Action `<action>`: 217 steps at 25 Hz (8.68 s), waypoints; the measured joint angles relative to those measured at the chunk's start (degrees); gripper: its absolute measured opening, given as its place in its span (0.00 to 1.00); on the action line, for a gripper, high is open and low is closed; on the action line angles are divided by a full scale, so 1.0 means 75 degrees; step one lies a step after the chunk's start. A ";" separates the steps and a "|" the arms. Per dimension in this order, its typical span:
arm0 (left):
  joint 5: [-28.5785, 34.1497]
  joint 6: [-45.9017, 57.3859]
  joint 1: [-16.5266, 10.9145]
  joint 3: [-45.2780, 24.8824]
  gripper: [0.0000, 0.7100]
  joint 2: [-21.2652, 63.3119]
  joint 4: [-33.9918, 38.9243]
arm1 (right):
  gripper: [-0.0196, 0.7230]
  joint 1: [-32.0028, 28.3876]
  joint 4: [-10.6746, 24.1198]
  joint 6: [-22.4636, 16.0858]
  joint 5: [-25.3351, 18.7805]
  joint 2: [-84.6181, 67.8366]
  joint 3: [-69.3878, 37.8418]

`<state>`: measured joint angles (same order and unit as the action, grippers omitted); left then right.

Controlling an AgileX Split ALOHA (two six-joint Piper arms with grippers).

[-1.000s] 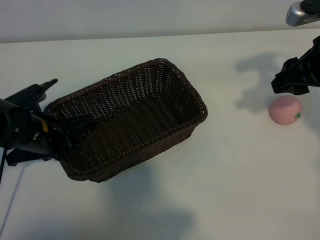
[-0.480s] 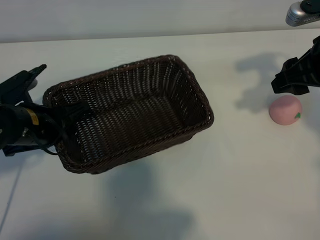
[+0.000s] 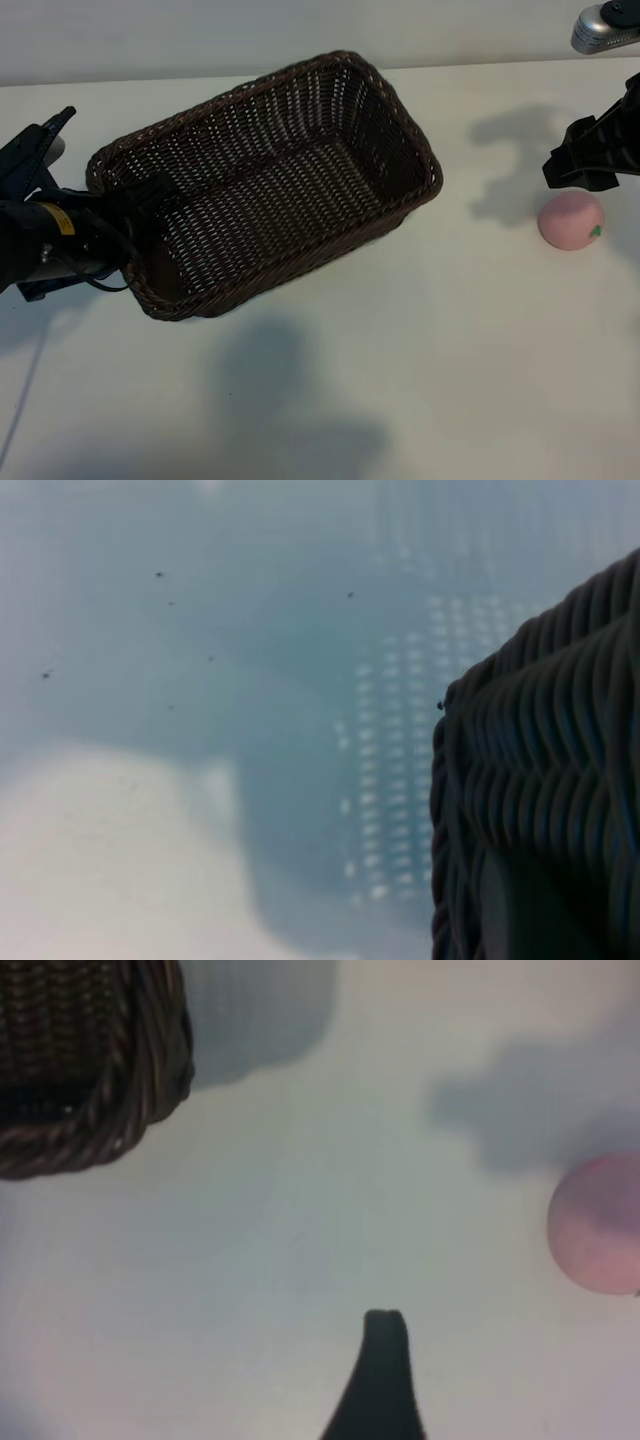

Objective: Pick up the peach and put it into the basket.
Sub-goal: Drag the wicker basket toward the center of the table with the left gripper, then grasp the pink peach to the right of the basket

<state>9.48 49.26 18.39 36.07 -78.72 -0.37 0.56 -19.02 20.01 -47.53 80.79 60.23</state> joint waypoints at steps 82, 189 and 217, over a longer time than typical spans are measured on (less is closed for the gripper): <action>0.2072 -0.6059 0.0000 0.3991 0.97 -0.3298 -0.3518 | 0.83 0.0000 0.0000 0.0000 -0.0088 0.0000 0.0000; 0.7100 -0.5201 -0.2649 -0.0988 0.84 1.0563 0.1210 | 0.82 0.0000 0.2367 -0.2733 0.1601 0.2547 0.0028; 0.7114 -0.4944 -0.2649 -0.0988 0.84 1.0563 0.1184 | 0.08 0.0000 0.2374 -0.2782 0.1498 0.3599 0.0126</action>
<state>62.84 12.18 -1.48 28.67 0.51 8.50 0.56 -1.21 -0.86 -36.29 107.78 61.17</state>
